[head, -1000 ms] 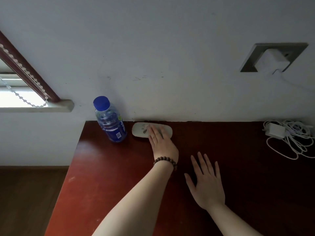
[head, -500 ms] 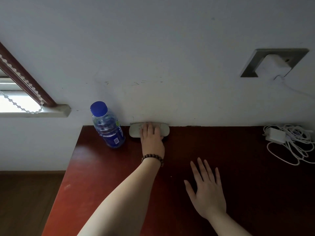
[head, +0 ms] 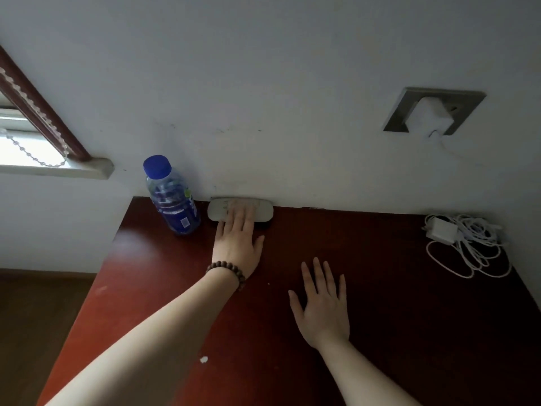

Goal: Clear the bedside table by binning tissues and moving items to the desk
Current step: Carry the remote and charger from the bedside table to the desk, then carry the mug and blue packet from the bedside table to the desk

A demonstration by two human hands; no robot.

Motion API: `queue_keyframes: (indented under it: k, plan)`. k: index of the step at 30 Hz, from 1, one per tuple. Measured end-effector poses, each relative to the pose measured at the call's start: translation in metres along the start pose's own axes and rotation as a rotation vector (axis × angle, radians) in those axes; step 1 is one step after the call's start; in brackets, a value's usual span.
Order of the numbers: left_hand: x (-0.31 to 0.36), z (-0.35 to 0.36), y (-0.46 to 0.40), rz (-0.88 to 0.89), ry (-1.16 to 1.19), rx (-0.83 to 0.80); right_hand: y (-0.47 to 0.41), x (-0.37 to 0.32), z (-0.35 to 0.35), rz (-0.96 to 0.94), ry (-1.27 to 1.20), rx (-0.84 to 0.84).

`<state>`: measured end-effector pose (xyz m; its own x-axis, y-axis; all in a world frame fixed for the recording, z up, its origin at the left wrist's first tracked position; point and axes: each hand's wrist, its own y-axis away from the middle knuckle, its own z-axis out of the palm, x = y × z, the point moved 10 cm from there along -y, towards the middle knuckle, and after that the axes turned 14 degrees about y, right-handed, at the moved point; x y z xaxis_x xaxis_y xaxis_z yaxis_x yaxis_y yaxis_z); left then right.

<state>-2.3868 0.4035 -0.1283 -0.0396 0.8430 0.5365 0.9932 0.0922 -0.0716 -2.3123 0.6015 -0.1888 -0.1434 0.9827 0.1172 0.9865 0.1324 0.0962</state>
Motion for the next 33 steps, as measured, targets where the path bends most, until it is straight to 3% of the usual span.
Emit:
queue_keyframes:
  k: [7,13,18,33]
  plan:
    - [-0.005,-0.030,0.086,-0.147,-0.011,0.066,-0.007,-0.001,-0.012,-0.065,-0.058,-0.145]
    - [-0.016,-0.072,0.153,-0.327,0.003,0.270,0.005,-0.035,-0.070,-0.232,-0.218,0.040]
    - [-0.045,-0.113,0.223,-0.503,0.009,0.455,0.039,-0.108,-0.097,-0.513,-0.295,0.136]
    - [-0.204,-0.209,0.490,-1.118,-0.075,0.803,0.195,-0.398,-0.111,-1.172,-0.321,0.118]
